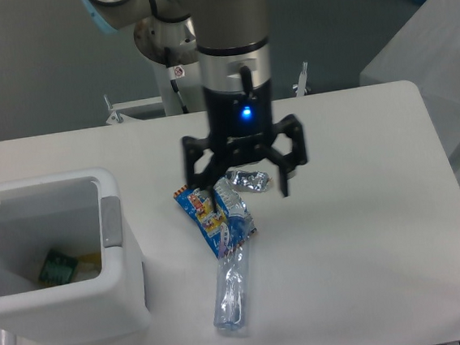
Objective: Open the trash can
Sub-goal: 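Raise the gripper away from the opened trash can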
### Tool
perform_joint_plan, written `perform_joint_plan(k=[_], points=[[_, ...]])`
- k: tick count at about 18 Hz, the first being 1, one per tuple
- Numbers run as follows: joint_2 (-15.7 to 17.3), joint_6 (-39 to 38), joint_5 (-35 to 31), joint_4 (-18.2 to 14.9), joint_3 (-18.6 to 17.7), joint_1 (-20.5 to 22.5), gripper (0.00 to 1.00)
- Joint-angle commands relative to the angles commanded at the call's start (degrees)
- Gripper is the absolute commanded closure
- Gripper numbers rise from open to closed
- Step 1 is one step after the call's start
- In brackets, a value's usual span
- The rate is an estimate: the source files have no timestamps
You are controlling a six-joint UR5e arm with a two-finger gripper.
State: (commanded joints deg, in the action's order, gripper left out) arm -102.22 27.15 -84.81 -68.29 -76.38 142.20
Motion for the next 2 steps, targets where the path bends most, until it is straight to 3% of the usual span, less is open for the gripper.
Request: perform_joint_plan(k=[2], points=[[0.1, 0.8, 0.1, -0.1, -0.1, 2.1, 0.0]])
